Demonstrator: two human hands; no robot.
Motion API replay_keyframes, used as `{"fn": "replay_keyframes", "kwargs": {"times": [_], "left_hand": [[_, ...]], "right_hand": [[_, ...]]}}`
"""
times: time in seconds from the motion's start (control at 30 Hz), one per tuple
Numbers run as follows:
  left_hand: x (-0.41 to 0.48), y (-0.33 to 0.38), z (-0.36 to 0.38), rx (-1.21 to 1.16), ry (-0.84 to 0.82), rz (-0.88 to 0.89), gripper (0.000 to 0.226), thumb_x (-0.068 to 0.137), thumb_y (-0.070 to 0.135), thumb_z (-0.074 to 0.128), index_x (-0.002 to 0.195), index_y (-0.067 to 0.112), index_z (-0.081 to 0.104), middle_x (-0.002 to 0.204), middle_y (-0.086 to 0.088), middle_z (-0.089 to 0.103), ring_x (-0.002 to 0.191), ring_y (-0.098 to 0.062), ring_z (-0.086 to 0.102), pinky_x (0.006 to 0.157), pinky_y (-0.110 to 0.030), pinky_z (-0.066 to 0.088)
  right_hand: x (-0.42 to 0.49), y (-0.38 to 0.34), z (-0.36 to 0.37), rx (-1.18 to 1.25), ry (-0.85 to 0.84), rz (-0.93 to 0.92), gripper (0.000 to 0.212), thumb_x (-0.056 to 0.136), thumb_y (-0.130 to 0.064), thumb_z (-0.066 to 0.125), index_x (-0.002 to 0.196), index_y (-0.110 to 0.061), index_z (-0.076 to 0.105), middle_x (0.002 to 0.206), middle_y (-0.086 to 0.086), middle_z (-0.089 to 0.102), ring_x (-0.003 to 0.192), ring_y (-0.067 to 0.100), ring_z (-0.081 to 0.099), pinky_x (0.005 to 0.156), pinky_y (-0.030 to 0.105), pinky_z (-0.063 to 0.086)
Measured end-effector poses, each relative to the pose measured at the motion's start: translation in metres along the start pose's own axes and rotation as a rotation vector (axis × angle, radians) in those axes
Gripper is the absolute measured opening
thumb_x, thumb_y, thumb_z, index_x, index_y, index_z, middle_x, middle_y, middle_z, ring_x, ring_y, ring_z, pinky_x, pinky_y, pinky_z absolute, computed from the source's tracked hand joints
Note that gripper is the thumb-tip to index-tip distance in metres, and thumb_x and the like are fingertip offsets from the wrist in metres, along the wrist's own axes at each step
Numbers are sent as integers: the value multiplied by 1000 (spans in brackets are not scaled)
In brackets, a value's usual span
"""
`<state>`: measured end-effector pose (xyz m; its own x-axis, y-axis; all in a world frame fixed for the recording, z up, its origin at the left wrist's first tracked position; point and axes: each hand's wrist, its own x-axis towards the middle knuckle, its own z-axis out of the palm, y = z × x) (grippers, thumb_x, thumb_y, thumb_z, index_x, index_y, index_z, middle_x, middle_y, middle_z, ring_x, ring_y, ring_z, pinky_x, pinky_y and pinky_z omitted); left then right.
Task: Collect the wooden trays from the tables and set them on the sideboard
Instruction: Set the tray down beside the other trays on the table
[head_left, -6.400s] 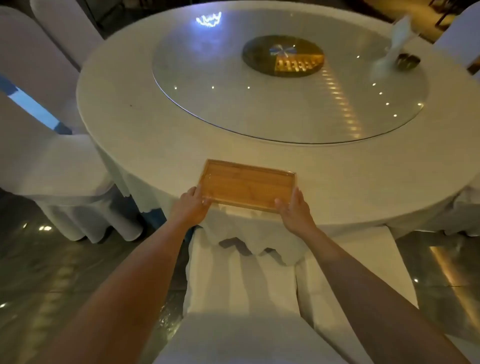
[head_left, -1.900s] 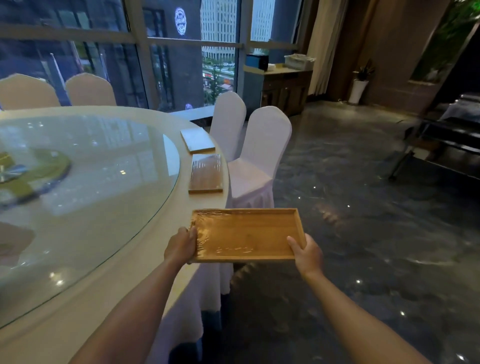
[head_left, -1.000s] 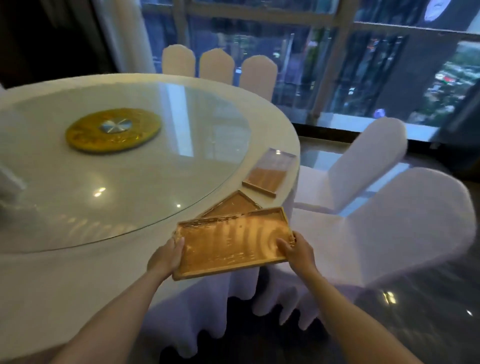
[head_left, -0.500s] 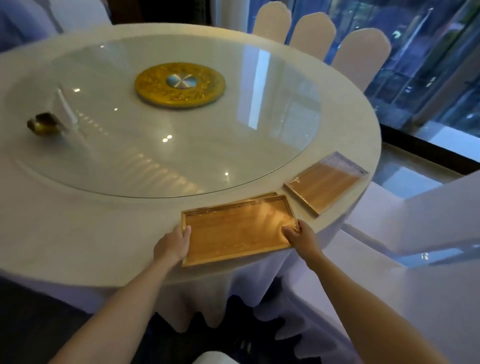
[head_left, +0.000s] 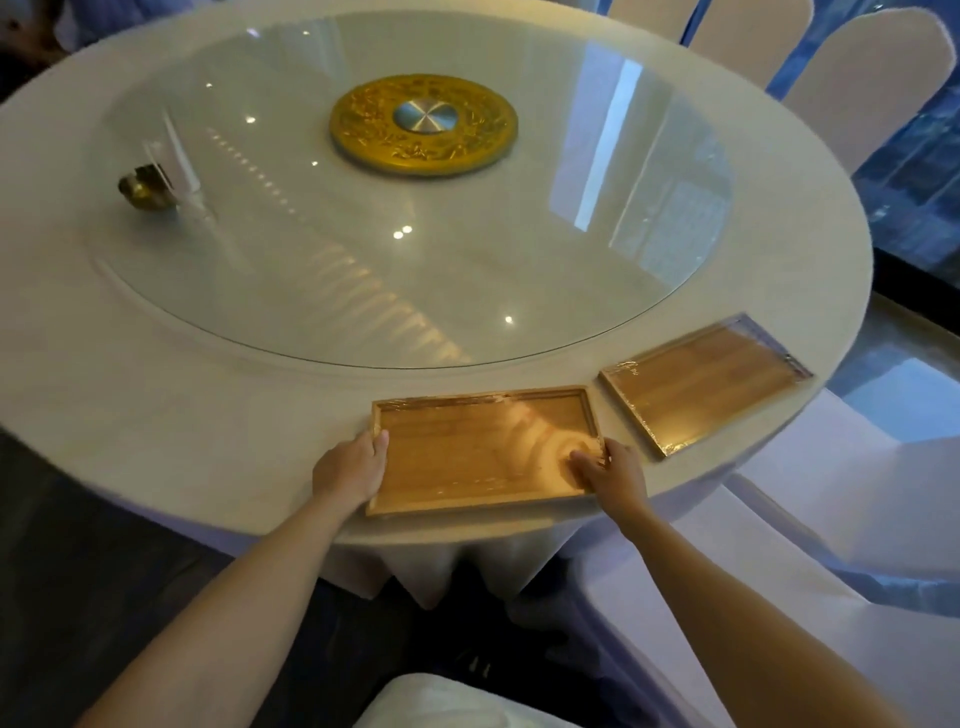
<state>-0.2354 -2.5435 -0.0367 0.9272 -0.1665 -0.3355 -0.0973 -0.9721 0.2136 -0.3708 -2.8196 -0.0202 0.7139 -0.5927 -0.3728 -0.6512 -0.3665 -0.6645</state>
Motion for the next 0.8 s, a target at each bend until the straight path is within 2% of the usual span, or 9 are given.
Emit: {"fn": "replay_keyframes", "kwargs": {"times": [0.1, 0.27, 0.37, 0.5, 0.57, 0.7, 0.8], "left_hand": [[0, 0, 1, -2, 9, -20, 59, 97, 45, 13, 97, 8, 59, 58, 3, 47, 53, -13, 47, 47, -26, 32], [2, 1, 0, -2, 11, -48, 64, 96, 46, 10, 89, 6, 60, 57, 0, 49, 53, -15, 49, 47, -26, 34], [2, 2, 2, 1, 6, -63, 65, 97, 45, 10, 96, 4, 60, 61, -3, 51, 63, -24, 53, 57, -30, 40], [-2, 4, 4, 3, 16, -80, 64, 97, 44, 10, 108, 3, 57, 80, -14, 62, 70, -25, 51, 62, -33, 40], [-4, 4, 5, 0, 17, -74, 63, 97, 44, 10, 110, 2, 55, 79, -13, 60, 72, -27, 54, 63, -33, 41], [-5, 4, 6, -13, 24, -71, 61, 97, 43, 11, 118, 2, 52, 99, -21, 67, 91, -36, 62, 68, -35, 40], [-7, 7, 2, -24, 6, -87, 60, 97, 43, 12, 122, 4, 49, 104, -21, 66, 95, -36, 62, 68, -35, 40]], "right_hand": [[5, 2, -2, -45, 4, -39, 38, 84, -33, 63, 103, 0, 60, 109, 19, 58, 86, 23, 53, 73, 30, 39], [10, 2, -3, -101, -19, -81, 41, 85, -36, 61, 105, 0, 59, 111, 16, 57, 80, 16, 47, 71, 26, 34], [11, 3, -4, -147, -19, -89, 47, 86, -40, 58, 107, 1, 56, 114, 16, 54, 84, 18, 44, 74, 26, 34], [11, 4, -5, -161, -30, -100, 49, 86, -42, 56, 108, 1, 55, 116, 16, 53, 95, 26, 51, 78, 27, 36], [11, 5, -5, -161, -38, -107, 48, 86, -42, 56, 109, 1, 54, 116, 16, 52, 98, 27, 52, 79, 27, 37], [11, 5, -6, -180, -43, -128, 48, 87, -43, 55, 108, 0, 54, 116, 16, 52, 97, 27, 53, 80, 30, 40], [13, 6, -6, -186, -41, -139, 47, 86, -44, 54, 106, -1, 54, 115, 14, 52, 89, 21, 50, 77, 29, 40]]}}
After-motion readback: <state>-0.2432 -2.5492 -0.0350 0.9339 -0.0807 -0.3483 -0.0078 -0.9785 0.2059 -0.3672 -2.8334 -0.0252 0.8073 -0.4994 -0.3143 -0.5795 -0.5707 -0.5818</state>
